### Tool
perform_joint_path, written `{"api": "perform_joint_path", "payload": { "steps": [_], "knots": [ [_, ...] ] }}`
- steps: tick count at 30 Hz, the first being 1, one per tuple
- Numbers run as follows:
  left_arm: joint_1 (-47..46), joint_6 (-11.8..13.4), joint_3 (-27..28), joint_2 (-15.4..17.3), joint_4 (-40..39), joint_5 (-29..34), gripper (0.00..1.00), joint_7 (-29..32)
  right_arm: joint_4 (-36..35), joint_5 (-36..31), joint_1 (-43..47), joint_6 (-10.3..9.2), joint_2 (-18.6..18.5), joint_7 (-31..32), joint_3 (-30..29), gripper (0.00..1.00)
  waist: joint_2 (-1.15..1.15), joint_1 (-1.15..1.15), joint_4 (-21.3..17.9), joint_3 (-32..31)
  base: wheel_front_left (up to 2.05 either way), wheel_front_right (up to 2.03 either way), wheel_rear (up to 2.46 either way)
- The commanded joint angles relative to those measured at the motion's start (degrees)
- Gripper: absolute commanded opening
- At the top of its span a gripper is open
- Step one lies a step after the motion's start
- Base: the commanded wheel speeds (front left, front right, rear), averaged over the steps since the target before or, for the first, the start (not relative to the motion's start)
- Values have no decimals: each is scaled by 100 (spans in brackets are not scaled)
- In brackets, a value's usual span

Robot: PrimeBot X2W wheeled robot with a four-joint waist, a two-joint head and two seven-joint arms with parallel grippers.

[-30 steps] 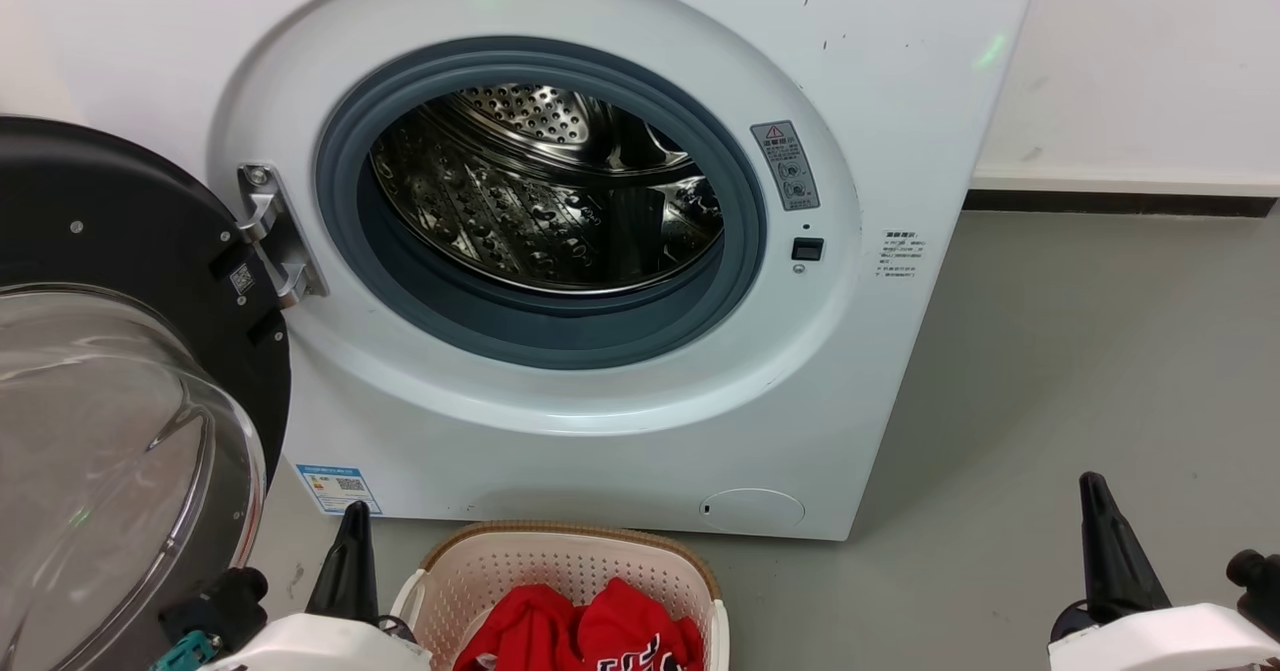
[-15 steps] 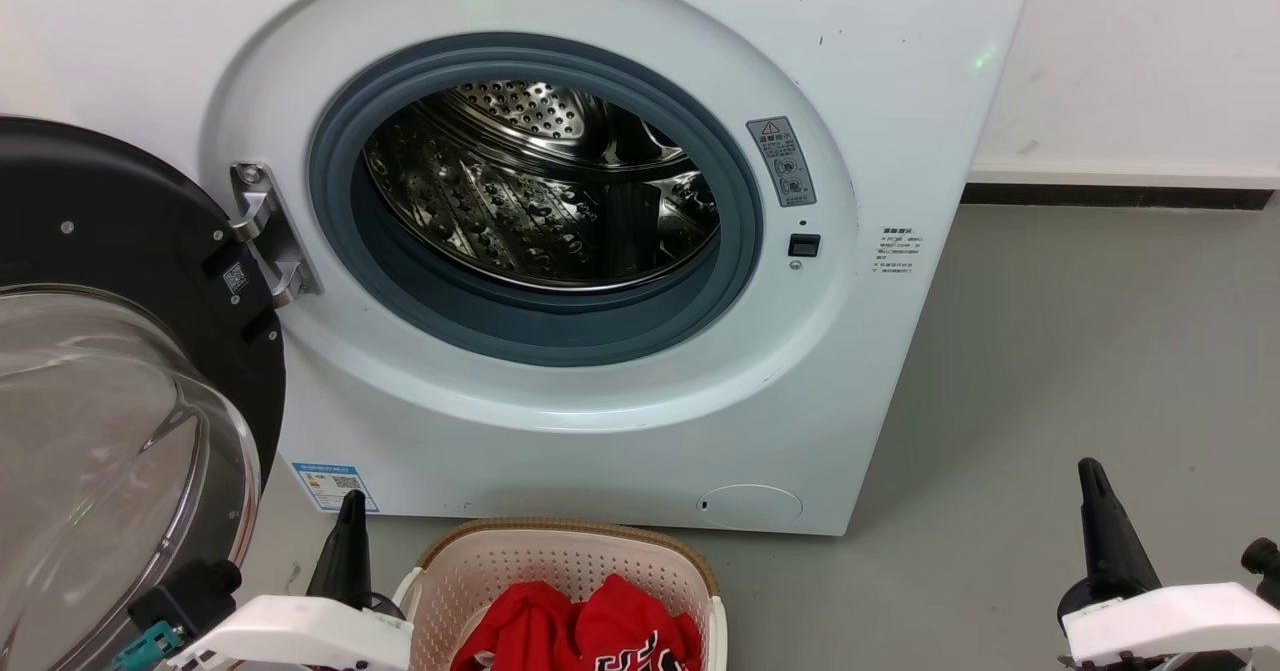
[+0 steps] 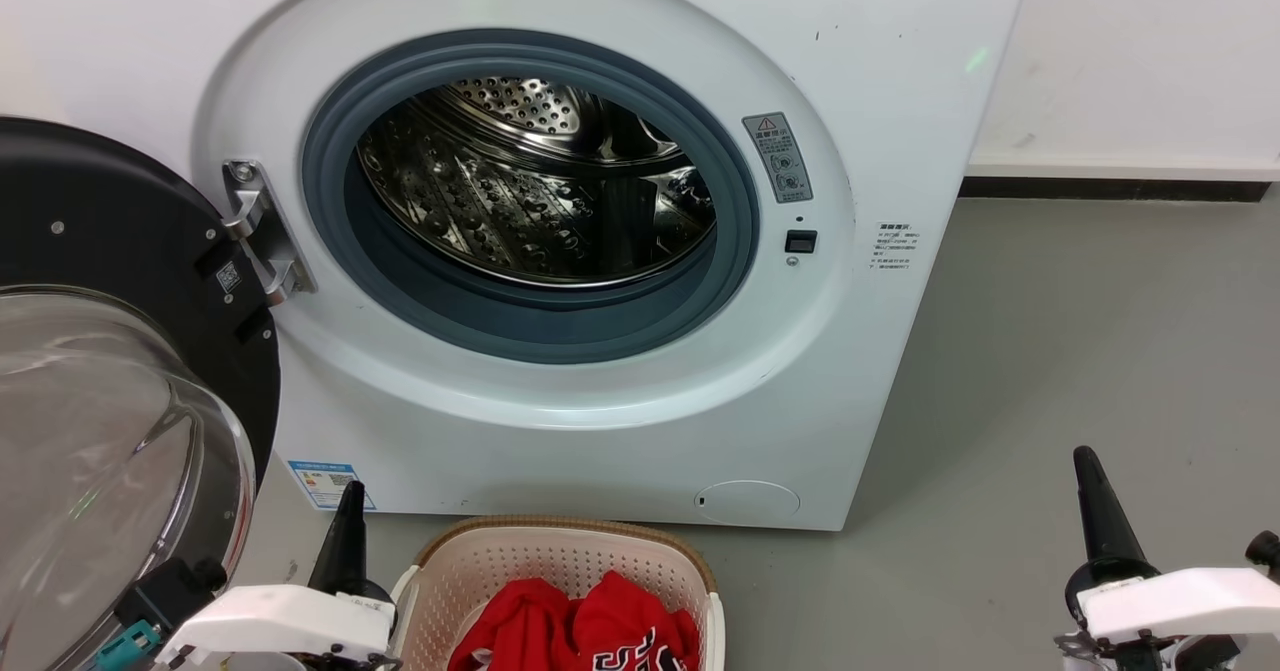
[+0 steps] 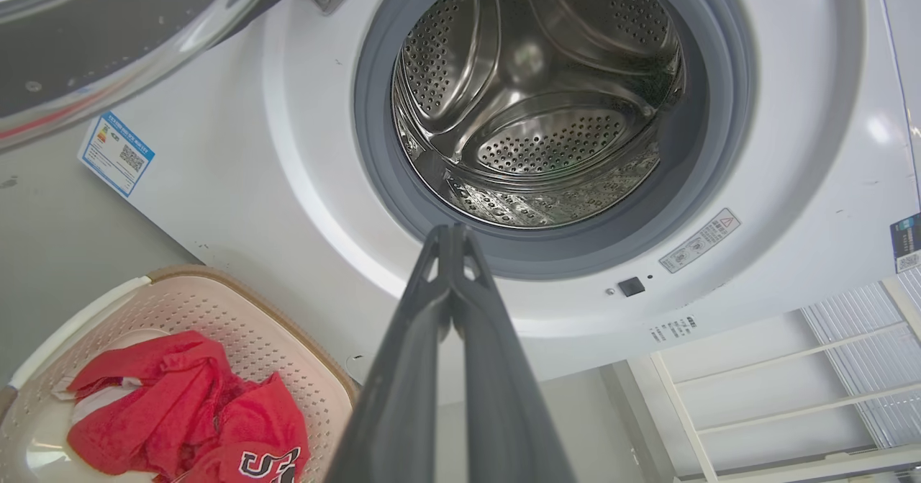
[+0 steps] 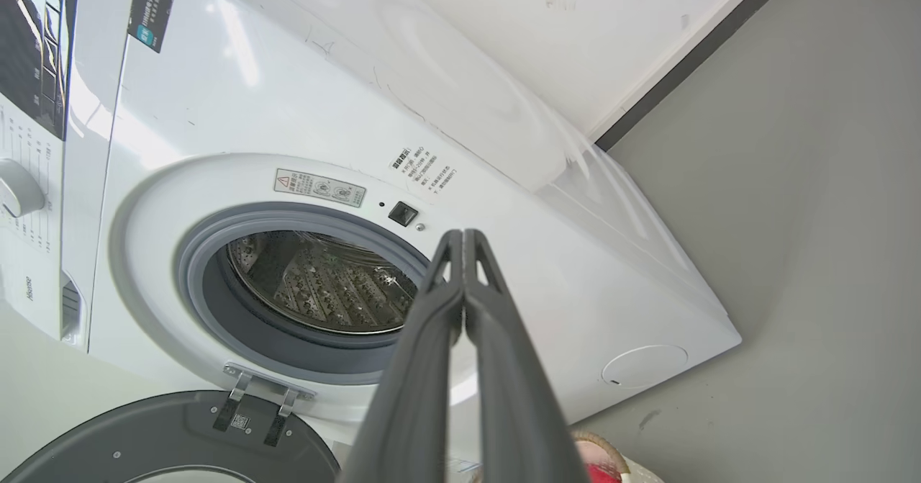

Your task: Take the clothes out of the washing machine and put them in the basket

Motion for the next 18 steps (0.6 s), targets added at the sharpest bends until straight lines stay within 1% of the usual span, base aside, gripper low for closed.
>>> {"api": "perform_joint_path", "payload": {
  "steps": [1,18],
  "knots": [
    [-159,-35,37,-19,-36,-172,0,47,-18,188,-154,-1,-18,38,-16,0,0,0,-3,4,0,0,0],
    [-300,-156,162,-54,63,-1207,0,293,120,1257,-323,-1,-20,282,-34,0,0,-1,-37,49,0,0,0]
  ]
}}
